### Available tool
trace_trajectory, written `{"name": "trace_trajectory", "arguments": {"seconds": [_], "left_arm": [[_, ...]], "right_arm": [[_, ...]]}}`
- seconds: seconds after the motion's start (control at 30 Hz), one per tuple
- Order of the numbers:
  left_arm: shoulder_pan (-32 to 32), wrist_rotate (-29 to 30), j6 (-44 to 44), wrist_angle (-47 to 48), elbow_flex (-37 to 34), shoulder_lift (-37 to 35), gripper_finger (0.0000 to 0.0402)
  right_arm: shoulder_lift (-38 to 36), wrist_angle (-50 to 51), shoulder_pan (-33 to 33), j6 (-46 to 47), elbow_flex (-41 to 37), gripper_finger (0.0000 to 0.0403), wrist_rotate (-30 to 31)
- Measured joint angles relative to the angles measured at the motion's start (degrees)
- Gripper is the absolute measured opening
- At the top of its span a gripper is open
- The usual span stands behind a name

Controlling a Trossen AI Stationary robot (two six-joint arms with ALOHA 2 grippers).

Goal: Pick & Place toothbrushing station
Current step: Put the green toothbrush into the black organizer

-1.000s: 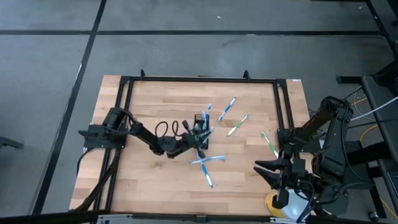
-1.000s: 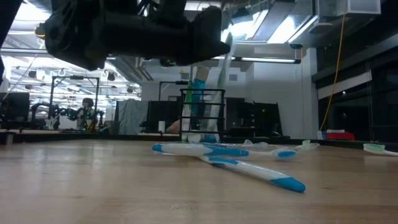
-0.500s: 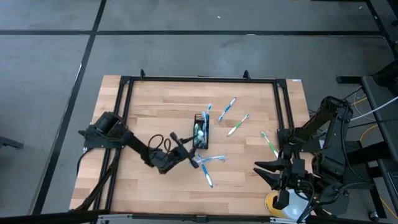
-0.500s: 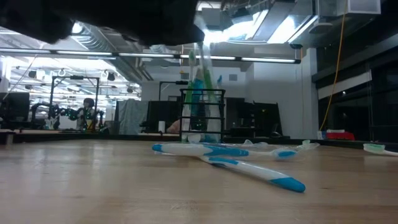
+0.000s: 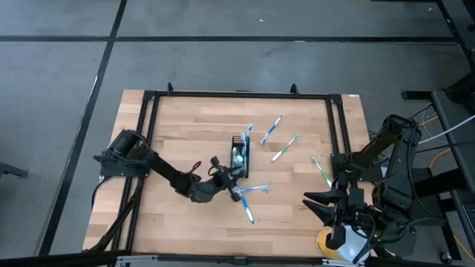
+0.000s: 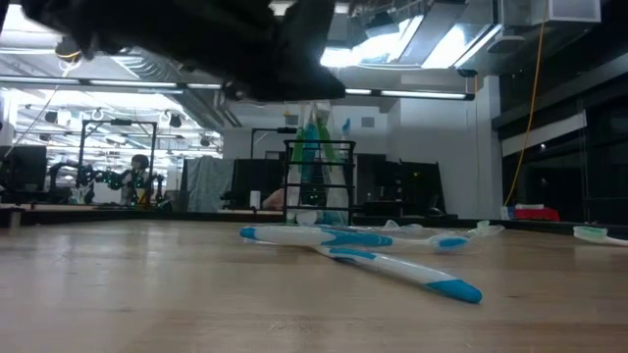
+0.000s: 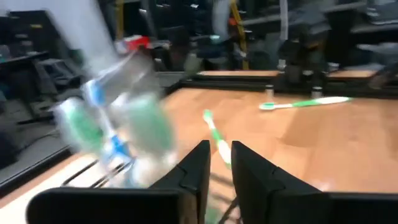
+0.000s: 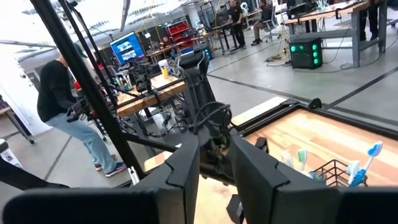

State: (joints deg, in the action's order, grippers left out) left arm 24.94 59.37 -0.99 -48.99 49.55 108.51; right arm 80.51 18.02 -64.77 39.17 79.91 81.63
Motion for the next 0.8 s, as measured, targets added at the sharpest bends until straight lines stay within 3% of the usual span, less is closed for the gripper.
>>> {"name": "trace_trajectory", "arguments": {"seconds": [0.1, 0.3, 0.57, 0.8], "left_arm": [[-1.15, -4.84, -2.04, 8.10, 2.69, -0.99, 0.0040], [-0.27, -8.39, -5.85, 18.25, 7.68, -2.17, 0.0022], [6.38, 4.40, -14.77, 33.85, 10.21, -6.62, 0.0023], [3.98, 3.75, -24.93, 46.30, 10.32, -7.48, 0.0005]], "right_arm": [[-0.19, 0.02, 0.00, 0.93, -0.02, 0.0096, -0.02], [-1.66, -0.03, -0.75, 1.22, 0.00, 0.0096, 0.48], [-2.49, -0.04, -1.85, 1.98, -0.02, 0.0096, 3.20], [-2.51, -0.11, -1.88, 2.97, 0.01, 0.0096, 3.45]]}}
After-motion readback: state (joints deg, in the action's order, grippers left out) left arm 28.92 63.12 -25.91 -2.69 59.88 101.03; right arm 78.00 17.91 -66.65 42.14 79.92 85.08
